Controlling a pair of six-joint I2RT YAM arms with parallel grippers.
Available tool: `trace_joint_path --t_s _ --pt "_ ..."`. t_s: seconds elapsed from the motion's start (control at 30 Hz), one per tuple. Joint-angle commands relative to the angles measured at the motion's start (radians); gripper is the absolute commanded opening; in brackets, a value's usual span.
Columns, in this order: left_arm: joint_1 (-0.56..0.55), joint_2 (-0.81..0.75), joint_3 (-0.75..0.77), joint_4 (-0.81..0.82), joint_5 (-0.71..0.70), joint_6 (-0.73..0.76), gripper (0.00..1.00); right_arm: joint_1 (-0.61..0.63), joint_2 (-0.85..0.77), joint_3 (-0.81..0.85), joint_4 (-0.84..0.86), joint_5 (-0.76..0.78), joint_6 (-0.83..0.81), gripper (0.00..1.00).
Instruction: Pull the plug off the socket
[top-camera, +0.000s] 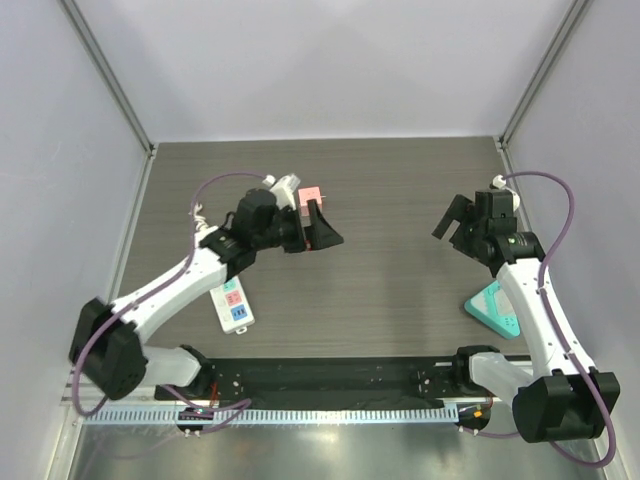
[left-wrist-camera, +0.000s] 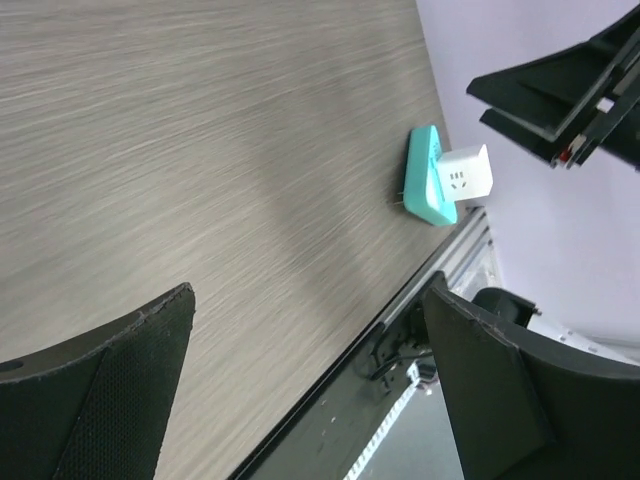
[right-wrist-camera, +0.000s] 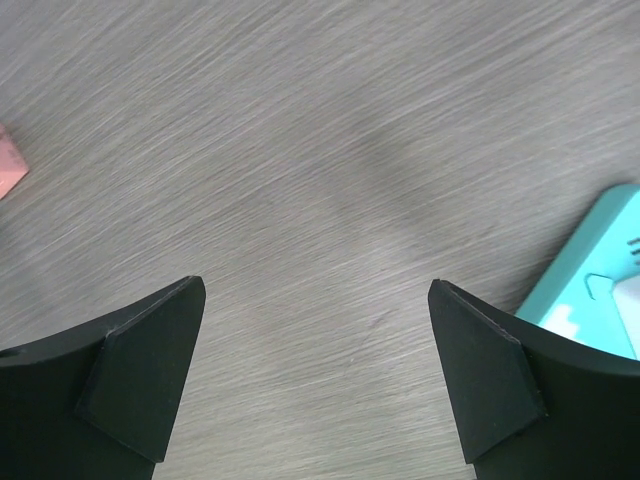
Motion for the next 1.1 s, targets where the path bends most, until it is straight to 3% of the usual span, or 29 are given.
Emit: trace_joint_path --t_s 0.0,0.17,0.37,0.6,0.9,1.07 --pt "-0.031 0.159 0.057 0.143 0.082 -0.066 0.97 0.002 -0.018 -0.022 0.010 0.110 0.019 1.00" --pt "-0.149 0.485 0.146 0.460 0.051 -0.153 0.96 0.001 -0.024 -0.011 0.002 0.166 0.074 1.00" --pt "-0.261 0.785 0.376 0.642 0.009 -0.188 0.95 0.002 -0.062 0.008 -0.010 0.196 0.093 1.00" --pt "-0.358 1.084 0.677 0.645 0.012 -0.228 0.93 0.002 -0.122 0.020 -0.061 0.304 0.092 1.00" --pt "-0.453 1.253 0.858 0.651 0.022 -0.361 0.87 0.001 -0.161 0.069 -0.127 0.327 0.125 1.00" --pt "-0.478 1.280 0.866 0.648 0.030 -0.386 0.84 0.001 -0.182 0.087 -0.136 0.345 0.119 1.00"
